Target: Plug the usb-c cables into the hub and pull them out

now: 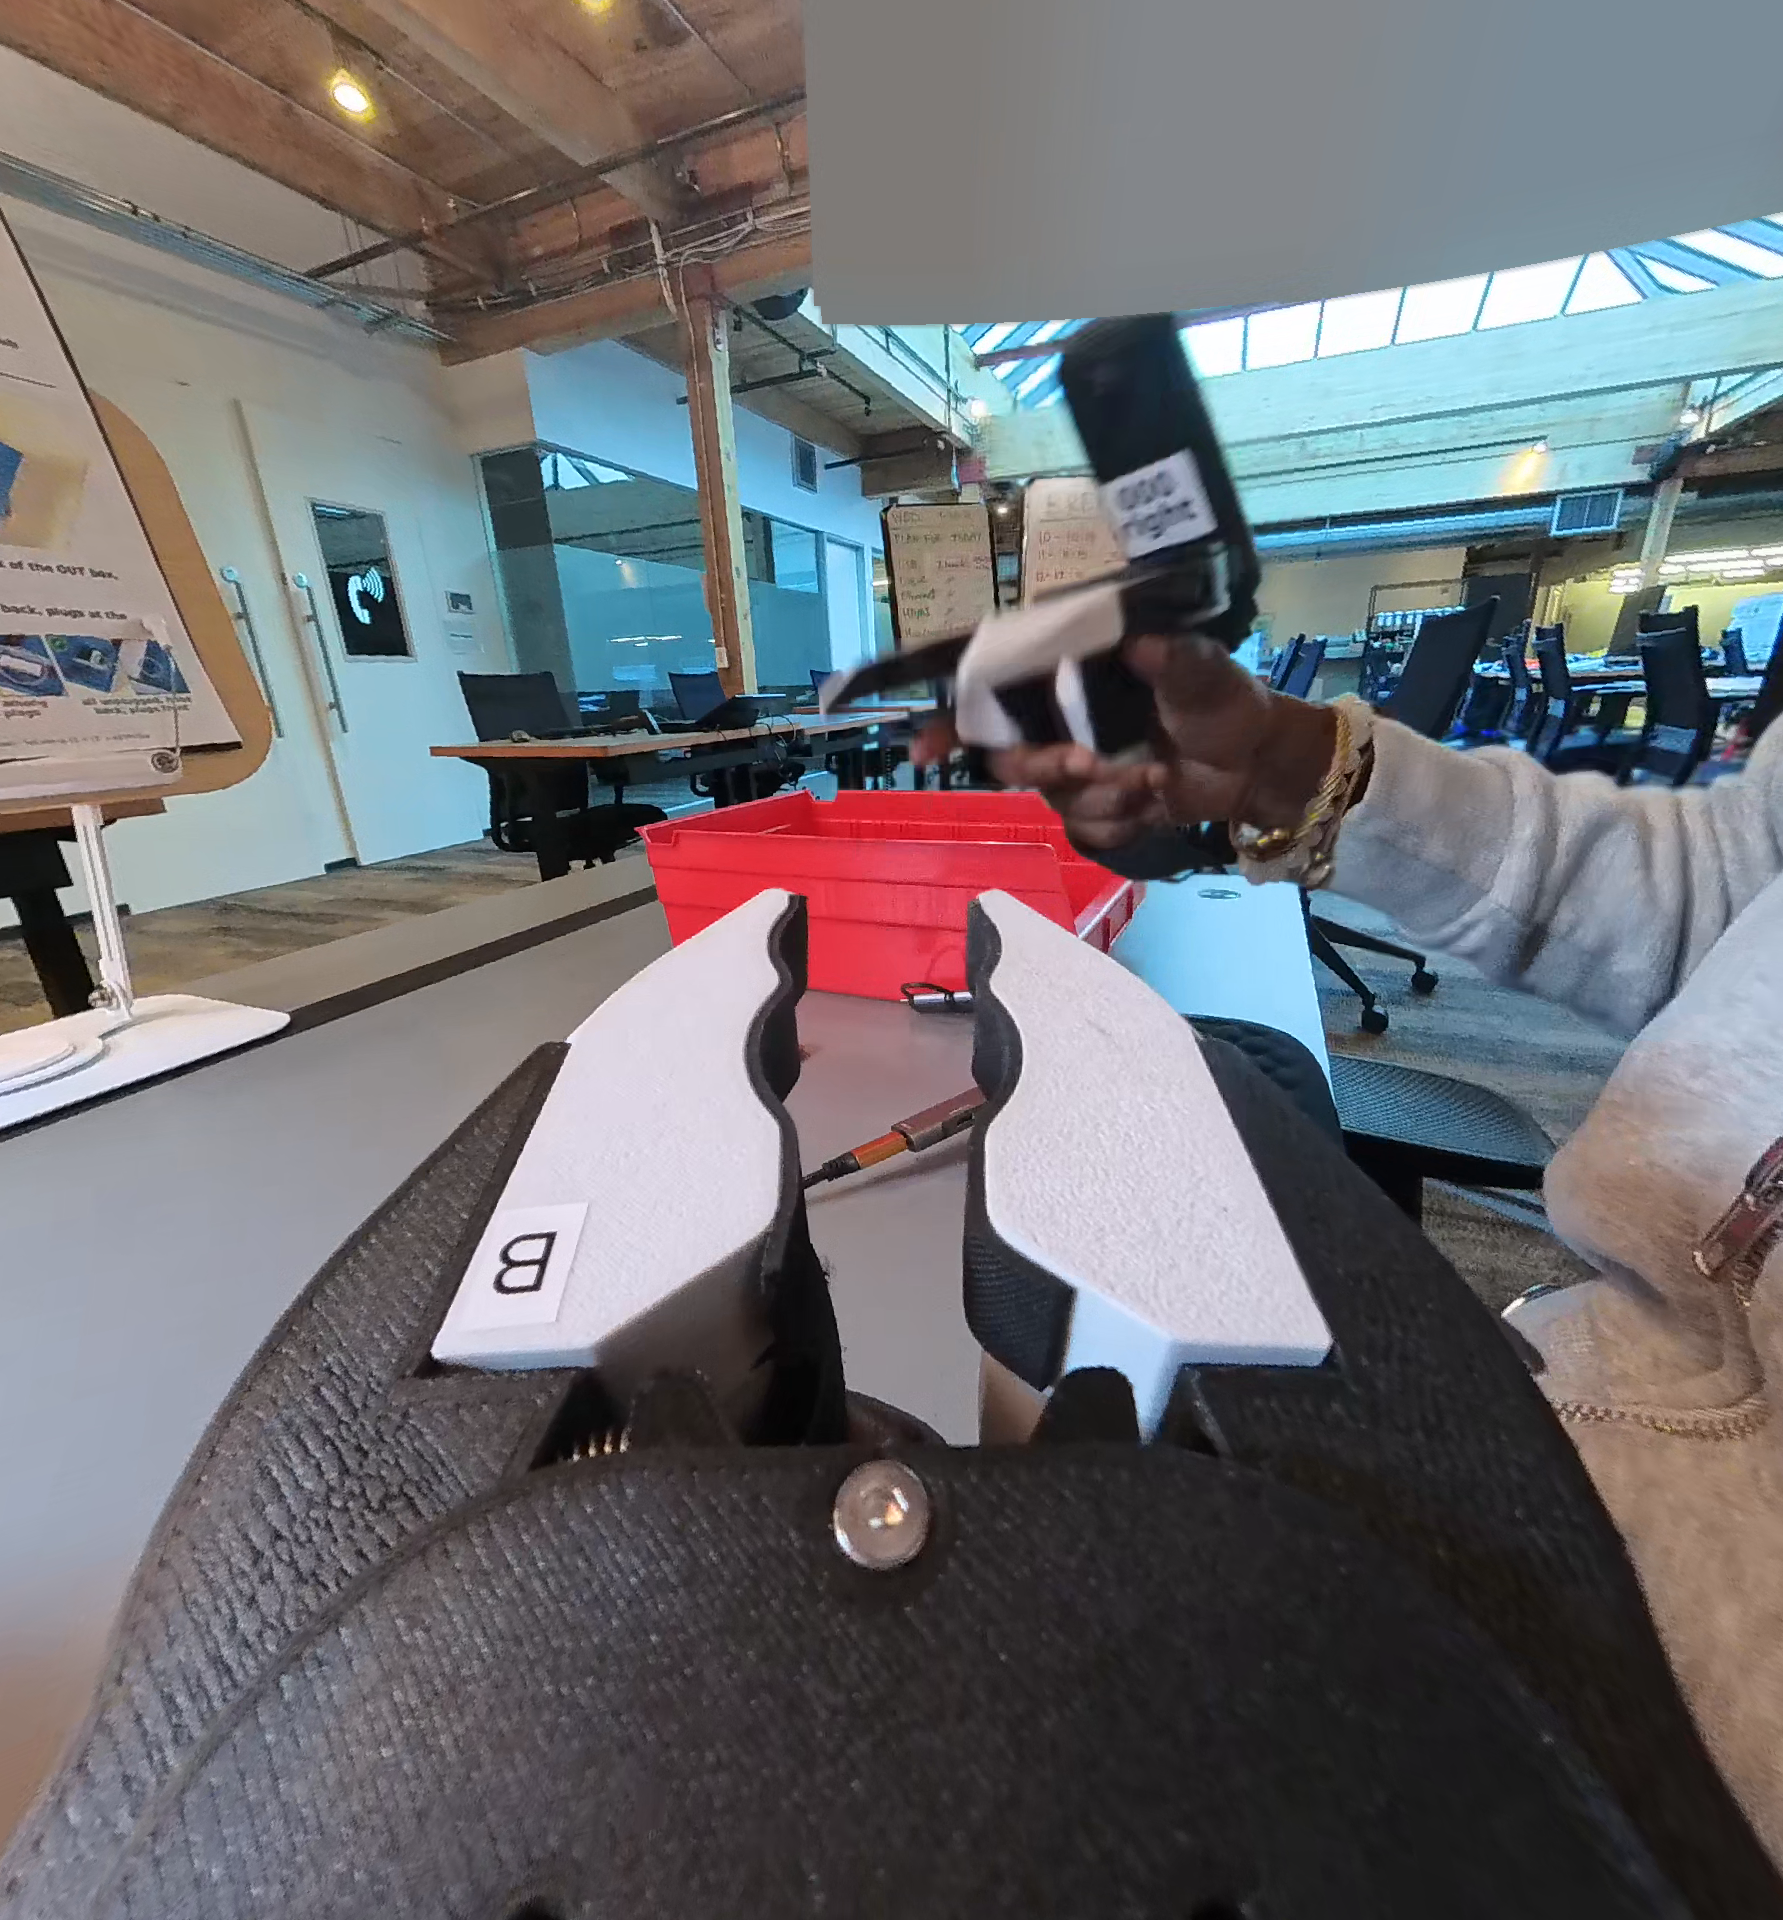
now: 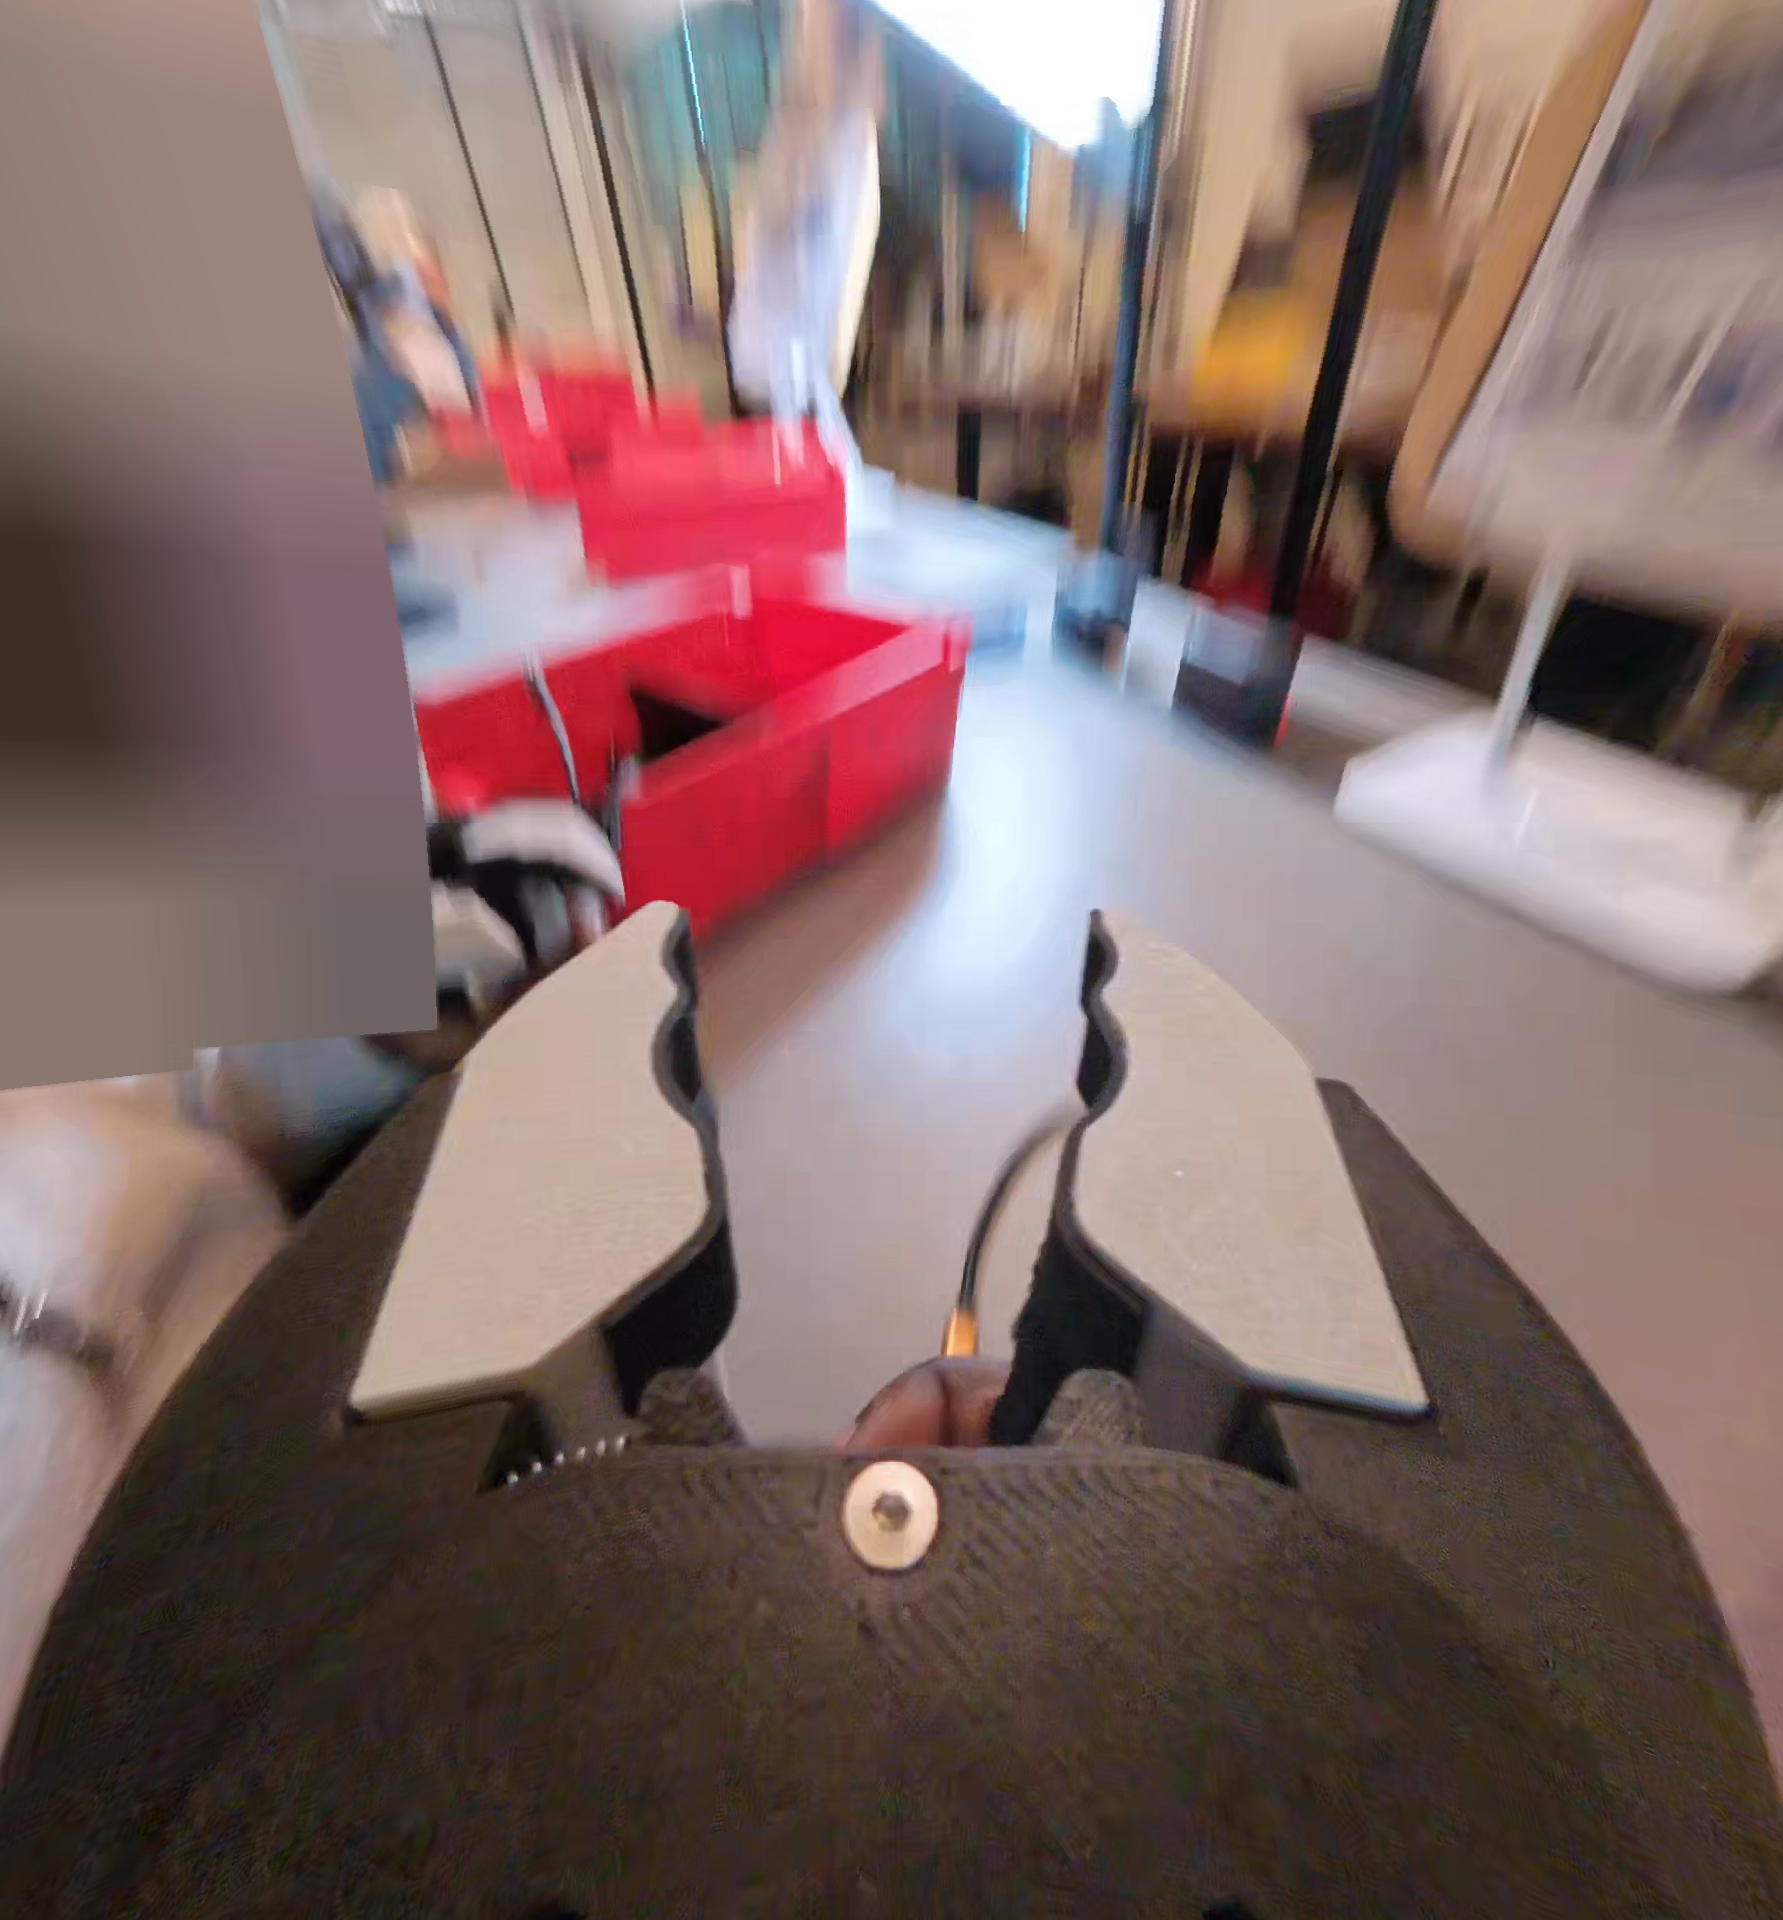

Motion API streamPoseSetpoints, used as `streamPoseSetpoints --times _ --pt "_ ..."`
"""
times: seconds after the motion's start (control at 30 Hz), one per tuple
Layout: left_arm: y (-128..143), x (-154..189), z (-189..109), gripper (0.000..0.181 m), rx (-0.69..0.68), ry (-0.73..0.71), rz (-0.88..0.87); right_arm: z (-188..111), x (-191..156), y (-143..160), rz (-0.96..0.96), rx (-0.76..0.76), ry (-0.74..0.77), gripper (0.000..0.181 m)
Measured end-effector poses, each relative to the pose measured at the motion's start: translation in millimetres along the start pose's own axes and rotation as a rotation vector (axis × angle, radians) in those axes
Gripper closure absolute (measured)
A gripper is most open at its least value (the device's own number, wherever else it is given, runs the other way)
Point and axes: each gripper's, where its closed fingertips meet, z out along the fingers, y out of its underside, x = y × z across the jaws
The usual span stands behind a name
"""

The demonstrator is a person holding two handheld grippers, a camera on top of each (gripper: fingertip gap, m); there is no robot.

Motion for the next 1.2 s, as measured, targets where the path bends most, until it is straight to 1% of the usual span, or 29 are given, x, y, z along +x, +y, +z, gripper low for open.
streamPoseSetpoints --times 0.03,0.1,0.13,0.17,0.2,0.27,0.33,0.37,0.43,0.47,0.5,0.53,0.6,0.63,0.67,0.7,0.73,0.8,0.83,0.87,0.93,0.97,1.0,1.03,1.1,1.17,1.2 --pt "-0.1 0.1 0.0 0.152 0.001 -0.001 0.002 -6.3 -3.8 -26.3 -0.057 0.176 0.009 0.099" --pt "-0.2 0.4 0.2 0.152 0.001 -0.002 0.008 -31.9 -13.2 -68.7 -0.179 0.549 0.043 0.087" --pt "-0.1 0.8 0.4 0.152 -0.001 -0.001 0.011 -49.5 -19.7 -81.2 -0.249 0.731 0.062 0.083" --pt "0.2 1.3 0.6 0.152 -0.003 -0.001 0.016 -66.3 -23.6 -86.3 -0.306 0.876 0.1 0.084" --pt "0.3 1.8 0.8 0.152 -0.005 -0.002 0.022 -77.0 -22.8 -84.9 -0.335 0.946 0.15 0.085" --pt "-0.7 4.4 0.4 0.151 -0.008 0.005 0.031 -80.8 -16.4 -72.7 -0.325 0.937 0.207 0.07" --pt "-4.8 4.9 -2.9 0.148 -0.026 0.007 0.041 -80.9 -12.4 -64.1 -0.344 0.895 0.228 0.063" --pt "-9.0 2.4 -6.3 0.148 -0.045 -0.007 0.053 -84.0 -9.7 -65.7 -0.362 0.897 0.249 0.059" --pt "-20.5 -8.9 -18.6 0.144 -0.113 -0.067 0.093 -93.9 -11.4 -73.4 -0.36 0.954 0.251 0.057" --pt "-28.2 -21.5 -28.7 0.137 -0.153 -0.144 0.126 -97.2 -13.6 -75.1 -0.35 0.976 0.238 0.057" --pt "-38.6 -38.8 -42.6 0.128 -0.181 -0.257 0.171 -98.7 -14.0 -75.0 -0.346 0.984 0.238 0.055" --pt "-53.0 -55.7 -59.9 0.116 -0.185 -0.377 0.234 -99.6 -12.8 -74.4 -0.353 0.986 0.253 0.055" --pt "-88.6 -76.3 -98.5 0.098 -0.151 -0.573 0.436 -99.3 -9.7 -72.5 -0.371 0.983 0.286 0.055" --pt "-104.4 -82.8 -119.4 0.094 -0.165 -0.665 0.561 -98.3 -9.7 -71.6 -0.374 0.98 0.288 0.055" --pt "-115.5 -87.3 -139.5 0.093 -0.219 -0.741 0.665 -97.7 -10.1 -71.6 -0.371 0.983 0.285 0.054" --pt "-121.9 -89.4 -155.9 0.092 -0.286 -0.783 0.734 -98.0 -10.6 -72.5 -0.364 0.993 0.282 0.054" --pt "-118.7 -88.5 -166.7 0.093 -0.378 -0.759 0.757 -98.4 -11.1 -74.0 -0.355 1.006 0.277 0.054" --pt "-86.6 -80.5 -181.4 0.095 -0.623 -0.58 0.673 -98.0 -13.2 -76.2 -0.339 1.019 0.262 0.053" --pt "-71.9 -80.6 -191.5 0.096 -0.743 -0.526 0.64 -96.9 -15.2 -76.3 -0.339 1.019 0.253 0.054" --pt "-62.9 -86.9 -202.6 0.097 -0.855 -0.517 0.66 -95.7 -16.8 -76.0 -0.344 1.015 0.252 0.054" --pt "-55.8 -107.4 -220.0 0.102 -1.053 -0.532 0.812 -93.7 -19.7 -76.0 -0.369 1.004 0.261 0.054" --pt "-53.1 -116.8 -224.5 0.109 -1.135 -0.531 0.879 -93.1 -21.1 -76.4 -0.38 1.001 0.263 0.054" --pt "-47.5 -124.0 -227.8 0.12 -1.215 -0.517 0.914 -93.0 -22.1 -77.1 -0.386 1.0 0.264 0.054" --pt "-37.6 -127.8 -230.2 0.129 -1.291 -0.474 0.911 -93.4 -22.9 -77.9 -0.388 1.002 0.262 0.054" --pt "-14.5 -130.4 -234.5 0.134 -1.41 -0.37 0.854 -95.8 -23.5 -79.4 -0.385 1.011 0.259 0.055" --pt "-3.1 -137.1 -239.3 0.136 -1.503 -0.336 0.866 -98.6 -22.1 -80.0 -0.387 1.015 0.267 0.056" --pt "-1.4 -141.2 -240.0 0.136 -1.525 -0.336 0.897 -100.0 -21.0 -80.0 -0.387 1.016 0.272 0.057"
